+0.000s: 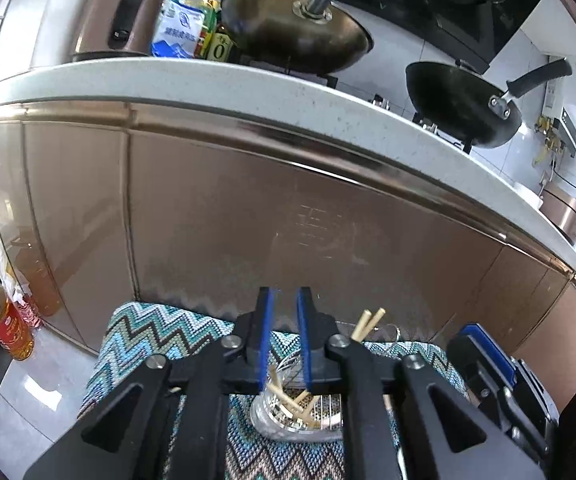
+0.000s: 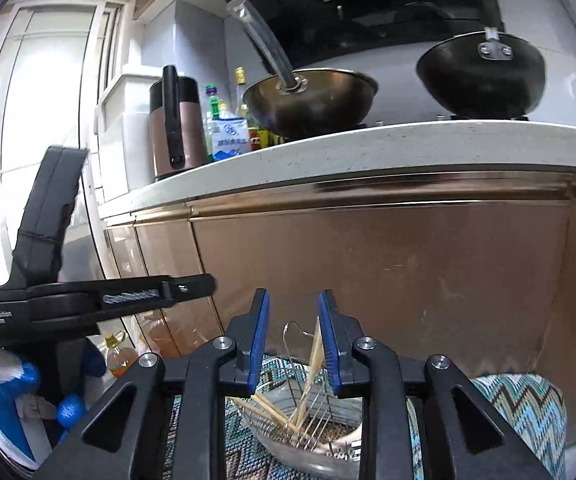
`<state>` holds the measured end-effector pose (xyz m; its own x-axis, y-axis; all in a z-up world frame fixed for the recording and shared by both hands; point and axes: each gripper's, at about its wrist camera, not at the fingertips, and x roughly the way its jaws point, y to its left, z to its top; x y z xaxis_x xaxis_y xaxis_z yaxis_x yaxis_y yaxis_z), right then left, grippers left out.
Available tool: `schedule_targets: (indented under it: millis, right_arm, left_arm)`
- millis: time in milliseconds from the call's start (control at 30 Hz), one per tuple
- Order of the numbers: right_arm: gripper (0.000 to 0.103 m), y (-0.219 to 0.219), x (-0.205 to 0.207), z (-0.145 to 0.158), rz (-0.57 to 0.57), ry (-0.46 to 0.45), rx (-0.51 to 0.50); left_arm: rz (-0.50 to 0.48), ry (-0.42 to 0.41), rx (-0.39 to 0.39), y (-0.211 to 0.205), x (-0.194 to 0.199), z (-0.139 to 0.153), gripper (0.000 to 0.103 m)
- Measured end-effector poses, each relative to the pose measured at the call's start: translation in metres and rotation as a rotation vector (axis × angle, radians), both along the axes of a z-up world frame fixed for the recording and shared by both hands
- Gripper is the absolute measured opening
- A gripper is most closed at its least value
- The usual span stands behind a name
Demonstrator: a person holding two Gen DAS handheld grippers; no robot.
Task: Organize utensils
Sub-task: 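Lower the chopsticks into the wire holder and open both tools, then withdraw both open tools from the holder and hold them above the cloth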
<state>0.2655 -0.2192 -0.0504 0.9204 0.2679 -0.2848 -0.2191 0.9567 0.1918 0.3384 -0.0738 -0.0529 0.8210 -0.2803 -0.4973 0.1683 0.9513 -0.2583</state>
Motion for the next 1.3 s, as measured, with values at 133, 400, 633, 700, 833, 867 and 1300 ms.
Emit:
schedule_targets:
  millis: [133,400,633,700,833,867,1300]
  right_arm:
    - [0.027,-0.006,-0.017,0.005,-0.031,0.014,0.025]
    - [0.033,-0.008,-0.067,0.013,-0.077,0.025,0.052]
    - [0.04,-0.006,-0.118,0.027,-0.118,0.009,0.048]
    - [0.041,-0.006,-0.13,0.03,-0.13,0.005,0.042]
    - [0.042,-0.006,-0.154,0.038,-0.148,-0.008,0.042]
    - [0.042,-0.007,-0.159,0.04,-0.151,-0.012,0.044]
    - [0.055,0.004,-0.219,0.066,-0.161,-0.081,0.03]
  left_arm:
    - [0.017,-0.037,0.021,0.006,-0.031,0.01,0.027]
    - [0.034,-0.129,0.141,0.002,-0.104,0.023,0.034]
    - [0.059,-0.173,0.187,0.003,-0.157,0.033,0.035]
    - [0.058,-0.183,0.192,0.004,-0.17,0.035,0.035]
    - [0.055,-0.189,0.198,0.005,-0.189,0.037,0.035]
    - [0.056,-0.189,0.199,0.007,-0.194,0.038,0.035]
    - [0.101,-0.272,0.198,0.025,-0.25,0.052,0.051]
